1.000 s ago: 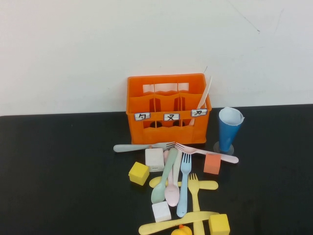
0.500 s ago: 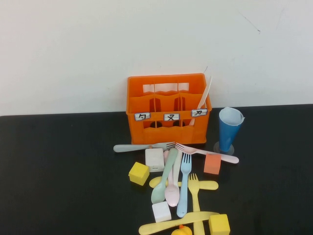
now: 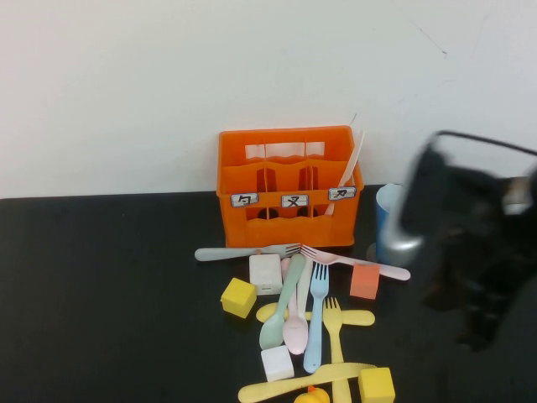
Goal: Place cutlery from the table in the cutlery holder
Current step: Pick up the knife, then place the knife on the box
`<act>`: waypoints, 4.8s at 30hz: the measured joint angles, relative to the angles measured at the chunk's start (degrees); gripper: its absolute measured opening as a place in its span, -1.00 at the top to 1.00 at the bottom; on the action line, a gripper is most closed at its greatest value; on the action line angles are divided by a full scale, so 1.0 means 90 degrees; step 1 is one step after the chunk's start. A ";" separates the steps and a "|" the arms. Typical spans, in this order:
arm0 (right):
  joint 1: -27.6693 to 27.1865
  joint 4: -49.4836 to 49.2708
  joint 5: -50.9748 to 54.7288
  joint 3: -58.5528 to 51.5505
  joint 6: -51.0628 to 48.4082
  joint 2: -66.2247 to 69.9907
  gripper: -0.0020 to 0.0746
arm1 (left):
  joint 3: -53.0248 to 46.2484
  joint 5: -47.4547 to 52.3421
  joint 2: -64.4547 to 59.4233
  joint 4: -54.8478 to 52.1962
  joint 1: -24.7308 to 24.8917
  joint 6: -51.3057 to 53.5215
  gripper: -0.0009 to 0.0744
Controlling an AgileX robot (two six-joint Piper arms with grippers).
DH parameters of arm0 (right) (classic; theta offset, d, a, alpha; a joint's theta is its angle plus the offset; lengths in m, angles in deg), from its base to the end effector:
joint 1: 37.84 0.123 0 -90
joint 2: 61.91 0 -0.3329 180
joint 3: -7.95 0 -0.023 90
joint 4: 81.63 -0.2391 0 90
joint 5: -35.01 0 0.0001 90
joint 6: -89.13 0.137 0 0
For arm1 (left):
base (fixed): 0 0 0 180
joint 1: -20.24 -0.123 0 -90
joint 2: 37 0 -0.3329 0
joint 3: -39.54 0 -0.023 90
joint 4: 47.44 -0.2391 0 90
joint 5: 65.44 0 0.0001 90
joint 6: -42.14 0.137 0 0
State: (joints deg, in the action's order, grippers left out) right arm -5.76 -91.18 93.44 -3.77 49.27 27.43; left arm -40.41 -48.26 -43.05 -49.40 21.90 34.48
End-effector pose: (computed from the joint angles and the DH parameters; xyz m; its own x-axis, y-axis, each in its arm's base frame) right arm 0.2299 0.1670 0.3058 -0.3253 -0.8711 -0.3678 -0.9188 0.3832 -0.0950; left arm 0.0393 0.0003 0.1664 -0.2285 -0.0943 -0.9690 -0.0039 0.9954 -0.0959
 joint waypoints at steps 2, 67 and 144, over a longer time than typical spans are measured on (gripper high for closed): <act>0.0253 0.0199 -0.0005 0.0298 -0.0181 0.0392 0.84 | 0.0000 0.0000 0.0000 0.0000 0.0000 0.0000 0.98; 0.1950 0.0787 -0.1483 0.1610 -0.1334 0.4797 0.05 | 0.0000 0.0000 0.0000 0.0010 0.0000 0.0006 0.98; 0.0330 -0.1832 -1.2182 0.0554 0.1966 0.4444 0.13 | 0.0000 0.0000 0.0000 0.0014 0.0000 0.0005 0.98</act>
State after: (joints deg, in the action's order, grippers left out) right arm -2.79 -107.66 -16.20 1.22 66.96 67.42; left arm -40.41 -48.26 -43.05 -49.27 21.90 34.52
